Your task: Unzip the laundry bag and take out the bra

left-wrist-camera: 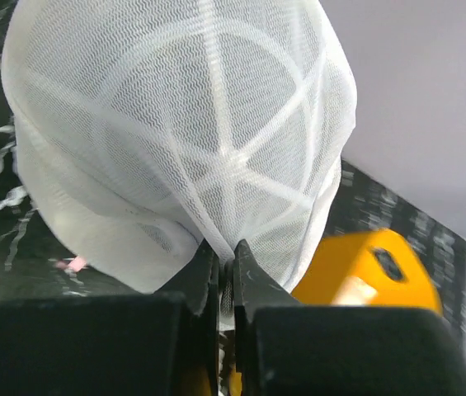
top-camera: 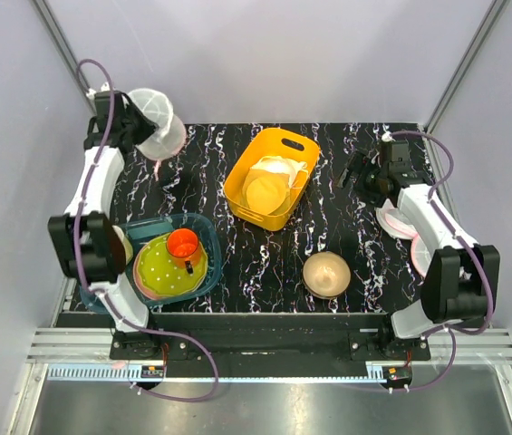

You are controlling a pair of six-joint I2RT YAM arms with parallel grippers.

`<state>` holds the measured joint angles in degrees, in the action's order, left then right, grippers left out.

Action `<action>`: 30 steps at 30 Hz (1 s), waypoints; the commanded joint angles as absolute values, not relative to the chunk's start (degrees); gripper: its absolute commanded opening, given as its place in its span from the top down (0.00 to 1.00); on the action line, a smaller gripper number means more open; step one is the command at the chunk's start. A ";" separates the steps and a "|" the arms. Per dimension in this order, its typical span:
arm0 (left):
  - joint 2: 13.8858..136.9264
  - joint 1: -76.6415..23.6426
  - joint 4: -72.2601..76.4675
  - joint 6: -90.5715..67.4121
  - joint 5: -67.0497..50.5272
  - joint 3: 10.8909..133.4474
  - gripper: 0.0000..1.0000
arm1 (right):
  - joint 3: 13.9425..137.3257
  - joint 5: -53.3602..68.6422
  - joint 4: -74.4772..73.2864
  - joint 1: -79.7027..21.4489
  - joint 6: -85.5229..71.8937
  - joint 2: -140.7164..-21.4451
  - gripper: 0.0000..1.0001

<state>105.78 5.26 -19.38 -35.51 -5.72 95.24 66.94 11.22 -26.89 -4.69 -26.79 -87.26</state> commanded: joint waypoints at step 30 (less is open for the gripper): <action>89.03 -23.82 -2.73 -42.71 -48.26 81.83 1.00 | 55.18 39.05 5.57 -5.01 -47.57 -72.95 1.00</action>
